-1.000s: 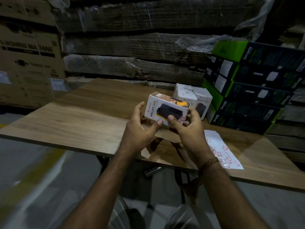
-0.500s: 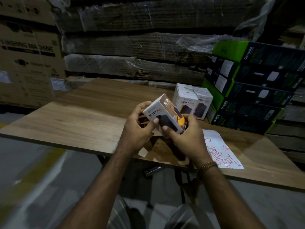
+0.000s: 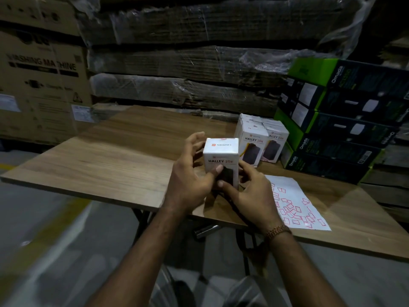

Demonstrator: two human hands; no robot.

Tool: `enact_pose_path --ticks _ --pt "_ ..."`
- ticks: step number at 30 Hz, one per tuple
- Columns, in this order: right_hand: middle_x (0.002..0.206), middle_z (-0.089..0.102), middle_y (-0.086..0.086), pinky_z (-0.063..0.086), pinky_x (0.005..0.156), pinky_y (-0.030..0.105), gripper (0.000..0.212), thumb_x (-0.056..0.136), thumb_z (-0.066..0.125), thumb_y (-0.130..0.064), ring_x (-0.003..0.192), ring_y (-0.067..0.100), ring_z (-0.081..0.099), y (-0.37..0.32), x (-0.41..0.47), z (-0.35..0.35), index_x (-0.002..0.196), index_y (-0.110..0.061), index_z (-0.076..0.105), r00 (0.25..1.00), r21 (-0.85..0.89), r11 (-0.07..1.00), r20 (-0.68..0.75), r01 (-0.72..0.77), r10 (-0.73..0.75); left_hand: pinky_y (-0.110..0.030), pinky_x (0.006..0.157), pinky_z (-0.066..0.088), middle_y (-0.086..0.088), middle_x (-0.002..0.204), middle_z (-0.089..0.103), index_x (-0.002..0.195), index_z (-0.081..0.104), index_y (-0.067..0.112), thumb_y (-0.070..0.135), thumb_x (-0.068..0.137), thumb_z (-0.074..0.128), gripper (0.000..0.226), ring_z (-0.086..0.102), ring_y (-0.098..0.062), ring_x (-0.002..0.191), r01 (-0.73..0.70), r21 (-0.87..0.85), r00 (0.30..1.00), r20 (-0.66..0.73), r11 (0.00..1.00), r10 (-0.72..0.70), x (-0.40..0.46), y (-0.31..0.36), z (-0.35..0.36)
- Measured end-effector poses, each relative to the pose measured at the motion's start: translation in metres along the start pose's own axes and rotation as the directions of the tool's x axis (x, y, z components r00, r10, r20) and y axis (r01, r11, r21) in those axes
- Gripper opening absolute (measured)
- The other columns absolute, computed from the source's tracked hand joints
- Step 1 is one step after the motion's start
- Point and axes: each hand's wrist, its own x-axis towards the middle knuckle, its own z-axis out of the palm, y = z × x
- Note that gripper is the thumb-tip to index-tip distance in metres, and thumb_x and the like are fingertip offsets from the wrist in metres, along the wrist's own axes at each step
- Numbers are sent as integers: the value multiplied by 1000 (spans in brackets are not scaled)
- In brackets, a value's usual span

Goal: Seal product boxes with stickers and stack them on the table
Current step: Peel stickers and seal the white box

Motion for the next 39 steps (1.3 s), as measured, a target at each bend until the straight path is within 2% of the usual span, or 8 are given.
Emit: enact_pose_path --ticks 2,5,8,11,14,18,23,39 --pt "133 65 -9 58 98 38 92 70 76 -72 119 8 60 -1 -1 -1 153 -44 49 1000 16 1000 14 17 -17 -37 105 58 11 144 62 156 38 36 24 90 86 83 62 -8 132 16 -20 1000 -8 1000 -16 1 -2 0" --pt "136 62 -11 53 99 25 102 72 87 -62 125 -1 56 -4 -5 -5 160 -47 38 997 72 996 44 54 -57 -29 97 60 9 136 65 153 44 32 27 94 82 71 65 -6 125 60 -48 997 -43 997 -62 5 -8 -1" --pt "137 64 -15 54 103 30 103 76 92 -42 128 0 58 -4 -8 -10 161 -51 34 993 149 984 58 96 -106 -23 86 59 7 122 73 145 53 32 35 100 74 50 70 -6 114 172 -130 979 -88 977 -184 14 -16 -2" --pt "136 60 -26 57 98 41 90 80 91 -25 124 1 57 -5 -10 -11 155 -49 46 989 138 983 67 120 -130 -37 87 64 9 117 77 133 62 34 47 100 71 37 75 -11 107 265 -197 952 -104 944 -289 19 -23 -1" --pt "127 62 -33 58 88 40 78 86 86 -17 117 -2 60 -8 -11 -11 152 -44 53 986 144 979 59 143 -153 -54 88 65 3 115 78 129 66 37 64 90 73 47 79 -20 101 344 -281 922 -77 896 -378 21 -23 -1" --pt "120 67 -28 57 80 34 69 88 86 -27 111 -1 64 -12 -12 -9 149 -39 56 985 167 973 32 162 -170 -61 88 63 -3 109 80 126 69 33 70 80 74 59 80 -26 97 369 -320 906 -85 873 -414 22 -22 -1" --pt "120 72 -19 62 80 38 62 88 81 -49 110 2 67 -17 -11 -5 145 -31 65 990 199 970 -46 143 -137 -63 88 62 -4 104 81 122 70 32 72 82 71 56 80 -27 93 378 -265 908 -80 887 -411 21 -22 -1" --pt "124 76 -8 61 77 30 61 93 79 -44 101 2 69 -10 -10 -2 147 -22 62 965 59 967 -103 246 -240 -53 89 64 8 106 81 121 72 35 80 84 61 59 79 -15 96 387 -65 916 -84 920 -391 20 -21 0"
